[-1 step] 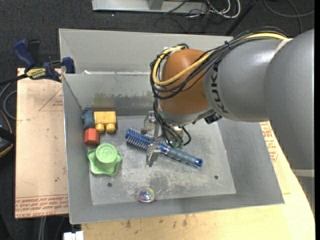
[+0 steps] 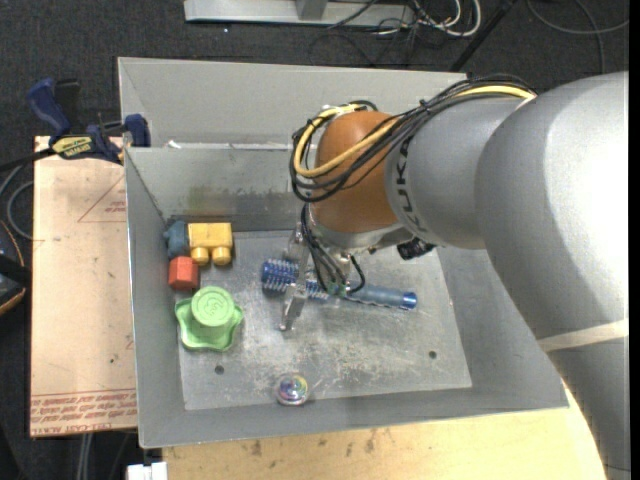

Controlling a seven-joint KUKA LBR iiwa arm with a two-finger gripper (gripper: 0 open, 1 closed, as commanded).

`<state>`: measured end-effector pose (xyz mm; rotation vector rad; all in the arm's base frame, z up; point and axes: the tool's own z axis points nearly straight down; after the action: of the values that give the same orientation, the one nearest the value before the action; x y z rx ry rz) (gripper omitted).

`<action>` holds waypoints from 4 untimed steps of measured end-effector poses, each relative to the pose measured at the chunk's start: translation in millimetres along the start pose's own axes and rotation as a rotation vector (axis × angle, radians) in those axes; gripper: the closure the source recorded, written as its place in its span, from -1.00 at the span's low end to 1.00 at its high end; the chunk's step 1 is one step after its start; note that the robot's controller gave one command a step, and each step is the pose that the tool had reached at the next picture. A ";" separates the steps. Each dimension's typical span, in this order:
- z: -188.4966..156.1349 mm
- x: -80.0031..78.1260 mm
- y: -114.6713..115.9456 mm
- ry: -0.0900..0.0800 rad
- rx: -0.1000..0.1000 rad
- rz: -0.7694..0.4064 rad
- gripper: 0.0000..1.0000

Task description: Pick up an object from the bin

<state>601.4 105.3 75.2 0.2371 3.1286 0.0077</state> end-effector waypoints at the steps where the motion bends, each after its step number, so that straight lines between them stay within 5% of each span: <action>1: -2.7 -1.4 1.5 0.001 0.002 -0.002 -1.00; 4: -1.3 -4.3 -2.1 -0.003 -0.003 0.052 -1.00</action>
Offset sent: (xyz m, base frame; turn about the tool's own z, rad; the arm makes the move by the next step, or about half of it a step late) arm 0.0000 0.0000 0.0000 0.0000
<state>605.3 102.6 76.5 0.3183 3.1180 0.0125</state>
